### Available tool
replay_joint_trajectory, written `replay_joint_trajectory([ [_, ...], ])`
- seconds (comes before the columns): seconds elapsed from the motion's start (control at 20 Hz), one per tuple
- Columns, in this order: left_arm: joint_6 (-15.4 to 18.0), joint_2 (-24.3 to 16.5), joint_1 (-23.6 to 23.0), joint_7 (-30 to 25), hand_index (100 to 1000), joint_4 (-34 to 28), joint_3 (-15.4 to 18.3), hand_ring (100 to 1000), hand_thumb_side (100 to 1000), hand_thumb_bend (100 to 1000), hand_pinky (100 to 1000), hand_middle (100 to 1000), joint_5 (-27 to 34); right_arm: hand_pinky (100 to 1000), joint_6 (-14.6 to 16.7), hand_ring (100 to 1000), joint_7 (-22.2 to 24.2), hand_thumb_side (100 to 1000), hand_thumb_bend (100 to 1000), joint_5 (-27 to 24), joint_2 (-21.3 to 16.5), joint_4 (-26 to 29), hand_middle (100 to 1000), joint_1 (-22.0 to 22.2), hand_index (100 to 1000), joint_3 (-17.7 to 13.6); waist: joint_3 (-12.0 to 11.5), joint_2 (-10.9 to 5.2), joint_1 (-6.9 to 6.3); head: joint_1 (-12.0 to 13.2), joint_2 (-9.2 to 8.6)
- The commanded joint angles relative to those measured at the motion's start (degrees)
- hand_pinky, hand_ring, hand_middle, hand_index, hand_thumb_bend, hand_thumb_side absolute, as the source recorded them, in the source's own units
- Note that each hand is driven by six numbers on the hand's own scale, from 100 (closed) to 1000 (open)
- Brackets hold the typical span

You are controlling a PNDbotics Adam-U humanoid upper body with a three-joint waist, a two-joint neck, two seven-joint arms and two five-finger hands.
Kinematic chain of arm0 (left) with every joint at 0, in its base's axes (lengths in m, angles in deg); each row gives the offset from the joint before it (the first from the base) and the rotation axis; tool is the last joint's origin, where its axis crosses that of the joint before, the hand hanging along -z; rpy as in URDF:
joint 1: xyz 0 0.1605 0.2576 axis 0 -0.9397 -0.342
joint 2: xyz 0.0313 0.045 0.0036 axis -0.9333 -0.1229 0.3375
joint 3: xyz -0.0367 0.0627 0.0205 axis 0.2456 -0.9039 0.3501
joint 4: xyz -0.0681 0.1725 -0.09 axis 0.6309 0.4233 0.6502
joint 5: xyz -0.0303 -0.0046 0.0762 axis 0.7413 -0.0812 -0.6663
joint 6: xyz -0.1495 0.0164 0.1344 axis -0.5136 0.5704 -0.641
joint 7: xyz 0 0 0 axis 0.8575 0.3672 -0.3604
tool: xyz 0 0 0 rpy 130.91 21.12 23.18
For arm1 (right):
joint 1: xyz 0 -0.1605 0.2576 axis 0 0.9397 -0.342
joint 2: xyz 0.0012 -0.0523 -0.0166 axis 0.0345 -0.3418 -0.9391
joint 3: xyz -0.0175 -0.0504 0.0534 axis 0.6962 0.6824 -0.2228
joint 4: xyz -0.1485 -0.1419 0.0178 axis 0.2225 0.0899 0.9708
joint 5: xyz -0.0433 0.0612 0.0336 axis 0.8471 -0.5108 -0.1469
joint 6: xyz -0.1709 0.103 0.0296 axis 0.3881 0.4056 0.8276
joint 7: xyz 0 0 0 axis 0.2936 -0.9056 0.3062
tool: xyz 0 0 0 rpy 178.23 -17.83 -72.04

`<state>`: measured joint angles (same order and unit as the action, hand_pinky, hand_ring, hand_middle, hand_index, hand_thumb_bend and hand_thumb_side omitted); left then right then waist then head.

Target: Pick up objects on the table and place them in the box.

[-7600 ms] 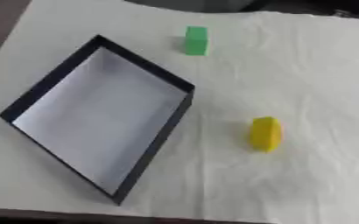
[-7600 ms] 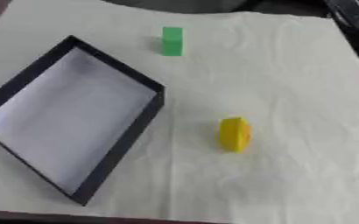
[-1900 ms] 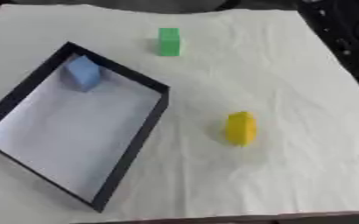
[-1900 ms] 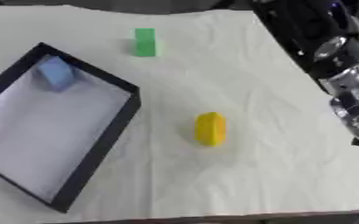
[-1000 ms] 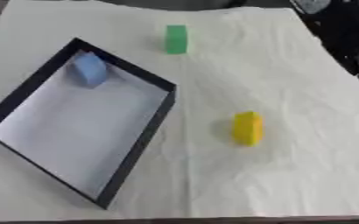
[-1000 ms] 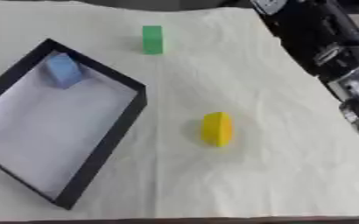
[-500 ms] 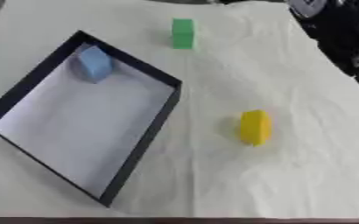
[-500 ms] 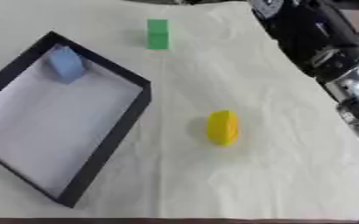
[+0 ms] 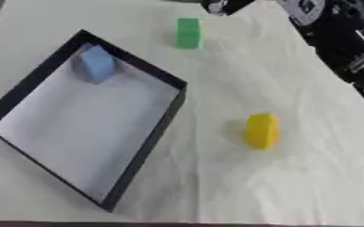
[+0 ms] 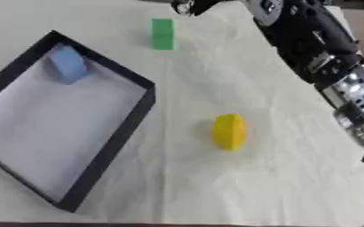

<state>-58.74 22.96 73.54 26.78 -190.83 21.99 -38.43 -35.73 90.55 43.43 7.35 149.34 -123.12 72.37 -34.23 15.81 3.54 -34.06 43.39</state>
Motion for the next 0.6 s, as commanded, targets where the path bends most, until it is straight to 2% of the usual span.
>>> replay_joint_trajectory([
  [0.05,-0.10,-2.26,0.66,-0.04,835,-0.01,0.92,735,478,243,843,814,-0.06,1000,-1.56,856,0.10,461,152,-2.83,-1.71,-0.13,837,-0.99,948,-0.96,-0.14,-0.01,0.32,0.33,-0.78],
  [0.35,-0.07,-2.37,0.74,-0.22,833,0.02,0.80,734,478,241,843,812,0.14,1000,-3.02,865,-0.29,517,222,-1.68,-1.66,0.28,842,-1.21,952,-0.49,-0.70,0.33,0.36,-0.11,-1.14],
  [0.6,-0.06,-2.32,0.62,-0.18,826,0.14,0.73,731,521,206,843,810,0.47,1000,-3.92,875,-2.14,517,226,1.91,-0.93,-0.76,852,-1.52,962,-0.18,-0.86,0.60,0.40,-0.34,-1.48],
])
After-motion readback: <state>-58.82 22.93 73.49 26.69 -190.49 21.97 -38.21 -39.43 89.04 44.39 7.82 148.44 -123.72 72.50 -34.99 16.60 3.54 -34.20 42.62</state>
